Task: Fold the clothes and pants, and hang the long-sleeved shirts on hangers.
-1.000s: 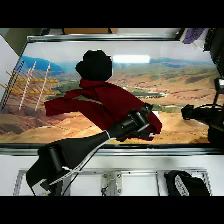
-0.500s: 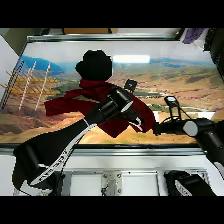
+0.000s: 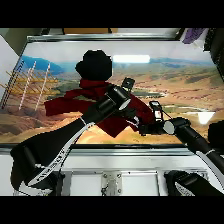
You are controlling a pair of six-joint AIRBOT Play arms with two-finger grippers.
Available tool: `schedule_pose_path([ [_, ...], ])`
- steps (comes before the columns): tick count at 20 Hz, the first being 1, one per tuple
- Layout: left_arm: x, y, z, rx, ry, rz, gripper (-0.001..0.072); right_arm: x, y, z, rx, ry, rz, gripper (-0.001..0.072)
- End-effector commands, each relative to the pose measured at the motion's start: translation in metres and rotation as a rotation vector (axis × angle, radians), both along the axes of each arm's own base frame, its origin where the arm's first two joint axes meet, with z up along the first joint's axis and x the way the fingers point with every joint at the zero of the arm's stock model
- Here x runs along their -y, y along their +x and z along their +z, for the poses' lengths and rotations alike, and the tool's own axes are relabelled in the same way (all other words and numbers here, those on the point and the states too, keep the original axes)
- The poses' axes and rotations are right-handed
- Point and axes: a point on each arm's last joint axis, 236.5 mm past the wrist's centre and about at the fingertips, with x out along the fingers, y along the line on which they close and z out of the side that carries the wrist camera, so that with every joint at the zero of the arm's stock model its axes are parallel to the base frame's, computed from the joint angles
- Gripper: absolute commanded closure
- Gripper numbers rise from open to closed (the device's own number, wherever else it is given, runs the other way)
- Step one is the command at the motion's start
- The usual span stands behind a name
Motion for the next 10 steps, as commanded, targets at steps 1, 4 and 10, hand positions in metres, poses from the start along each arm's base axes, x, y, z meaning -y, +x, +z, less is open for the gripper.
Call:
schedule_pose_path([
  [1, -0.010, 0.005, 0.017, 0.018, -0.013, 0.010, 0.0688, 0.014, 0.012, -0.007, 0.019, -0.048, -0.071, 0.0196],
  [4, -0.017, 0.003, 0.037, 0.035, -0.036, 0.018, 0.0688, 0.015, 0.032, -0.001, 0.102, -0.034, -0.097, 0.0468],
  [10, -0.047, -0.025, 0.090, 0.069, 0.001, -0.048, 0.0688, 0.036, 0.052, 0.086, 0.256, -0.081, 0.037, 0.0691],
])
